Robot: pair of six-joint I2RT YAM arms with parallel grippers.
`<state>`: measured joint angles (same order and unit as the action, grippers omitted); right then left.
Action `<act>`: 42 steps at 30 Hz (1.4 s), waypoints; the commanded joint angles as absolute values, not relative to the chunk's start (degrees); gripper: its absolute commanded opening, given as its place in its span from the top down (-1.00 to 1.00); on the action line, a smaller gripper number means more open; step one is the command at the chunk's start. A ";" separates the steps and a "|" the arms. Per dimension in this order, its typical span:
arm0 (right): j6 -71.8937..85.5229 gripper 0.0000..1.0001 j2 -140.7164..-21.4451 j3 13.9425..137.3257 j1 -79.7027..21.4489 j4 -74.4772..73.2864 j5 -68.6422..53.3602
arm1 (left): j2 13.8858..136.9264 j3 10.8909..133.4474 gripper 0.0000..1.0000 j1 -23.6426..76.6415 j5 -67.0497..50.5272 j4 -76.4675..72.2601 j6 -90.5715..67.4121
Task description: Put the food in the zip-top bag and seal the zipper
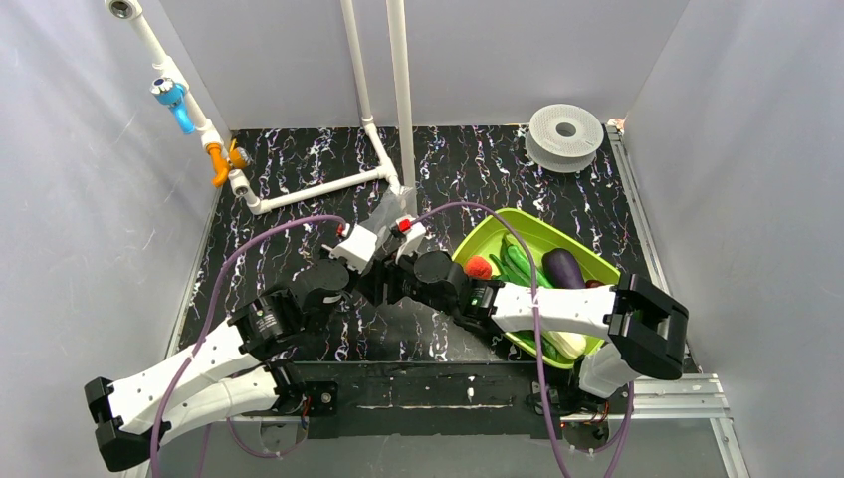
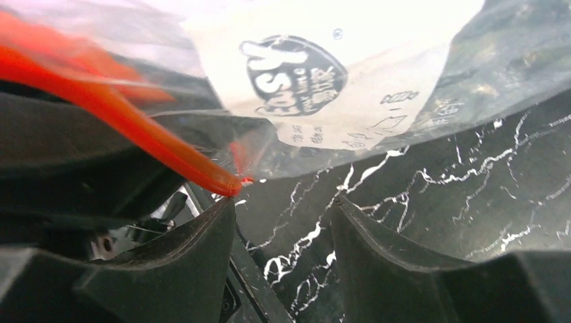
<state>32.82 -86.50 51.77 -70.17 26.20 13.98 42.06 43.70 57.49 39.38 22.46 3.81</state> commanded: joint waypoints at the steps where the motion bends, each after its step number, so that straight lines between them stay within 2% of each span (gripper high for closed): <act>1: 31.72 -0.20 -87.73 55.86 -70.41 32.00 14.47 | 42.08 43.59 1.00 57.22 39.35 21.45 3.25; 9: 34.48 -0.06 -88.24 55.18 -70.72 34.51 15.91 | 41.16 43.32 1.00 57.22 38.88 21.47 2.45; 14: 35.01 -0.08 -87.52 53.59 -72.01 34.92 16.02 | 41.97 43.40 1.00 57.22 38.65 21.62 2.29; 19: 33.33 -0.19 -86.51 54.24 -72.61 31.28 18.81 | 41.72 43.43 1.00 57.26 39.47 21.72 2.46; 25: 33.95 -0.15 -87.15 56.05 -72.55 28.77 23.12 | 40.58 43.37 1.00 57.19 40.11 21.73 2.49; 27: 33.62 -0.07 -88.16 57.31 -72.45 29.07 24.58 | 40.26 43.32 1.00 57.15 39.88 21.69 2.46; 28: 33.22 0.03 -88.99 57.73 -72.48 30.21 24.95 | 40.17 43.32 1.00 57.20 39.77 21.78 2.37; 30: 33.01 0.45 -90.79 59.08 -72.51 31.70 25.90 | 40.17 43.42 1.00 57.22 39.64 21.96 2.21; 34: 32.87 0.68 -93.56 62.38 -72.47 32.21 26.36 | 40.24 43.59 1.00 57.18 40.98 22.37 1.68; 36: 33.08 0.97 -93.14 63.54 -72.42 30.31 25.76 | 39.94 43.54 0.99 57.21 41.17 22.92 1.88; 38: 34.73 0.97 -91.72 63.35 -72.36 29.13 23.76 | 39.42 44.14 0.75 57.21 41.57 24.92 1.24; 42: 42.57 0.97 -88.84 62.34 -70.29 24.76 14.09 | 37.19 46.26 0.07 57.19 42.90 33.48 -6.94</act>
<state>35.35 -93.23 60.51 -71.94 25.52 21.67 39.55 43.68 57.17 41.41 25.04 1.43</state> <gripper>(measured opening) 0.031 0.355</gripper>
